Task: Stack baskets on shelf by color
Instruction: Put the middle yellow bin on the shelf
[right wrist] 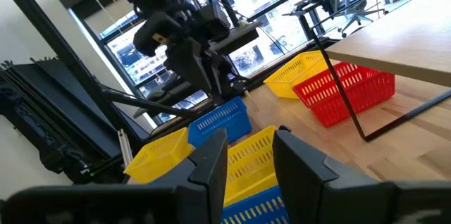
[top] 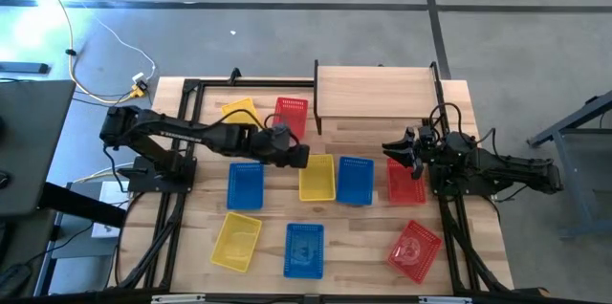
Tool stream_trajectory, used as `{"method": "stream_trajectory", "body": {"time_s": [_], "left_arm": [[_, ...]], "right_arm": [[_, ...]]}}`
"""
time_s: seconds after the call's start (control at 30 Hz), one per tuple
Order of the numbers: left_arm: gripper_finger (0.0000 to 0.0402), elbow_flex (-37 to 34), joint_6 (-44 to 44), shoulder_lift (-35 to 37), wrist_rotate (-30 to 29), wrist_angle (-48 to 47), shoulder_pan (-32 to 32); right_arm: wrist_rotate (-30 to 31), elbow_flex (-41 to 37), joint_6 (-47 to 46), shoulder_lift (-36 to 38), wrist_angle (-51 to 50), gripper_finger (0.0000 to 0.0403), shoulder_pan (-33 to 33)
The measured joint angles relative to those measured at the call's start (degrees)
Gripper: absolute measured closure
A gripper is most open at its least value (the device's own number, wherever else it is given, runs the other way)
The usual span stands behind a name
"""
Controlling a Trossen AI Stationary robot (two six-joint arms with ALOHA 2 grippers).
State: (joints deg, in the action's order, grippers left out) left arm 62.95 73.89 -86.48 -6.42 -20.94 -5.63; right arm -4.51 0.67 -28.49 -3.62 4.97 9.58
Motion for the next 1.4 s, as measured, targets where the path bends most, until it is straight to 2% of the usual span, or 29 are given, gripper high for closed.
{"method": "stream_trajectory", "body": {"time_s": [0.1,0.27,0.47,0.73,1.4], "left_arm": [[0.0296,2.3,-0.6,0.0,-2.4,-5.4,0.0],[0.0296,2.5,0.2,-0.8,-5.2,-7.0,0.5],[0.0296,2.4,1.0,-5.4,-4.9,-7.2,0.9],[0.0296,2.4,3.5,-11.6,-1.3,-6.1,1.0],[0.0296,2.4,2.5,-13.9,-3.2,-6.6,1.0]], "right_arm": [[0.0,0.0,0.0,0.0,0.0,0.0302,0.0],[0.0,0.0,0.0,0.0,0.0,0.0302,0.0],[0.0,0.0,0.0,-0.1,0.0,0.0302,0.0],[0.4,0.0,0.0,-0.1,0.0,0.0302,0.0],[0.3,0.0,0.0,-0.1,0.0,0.0302,0.0]]}}
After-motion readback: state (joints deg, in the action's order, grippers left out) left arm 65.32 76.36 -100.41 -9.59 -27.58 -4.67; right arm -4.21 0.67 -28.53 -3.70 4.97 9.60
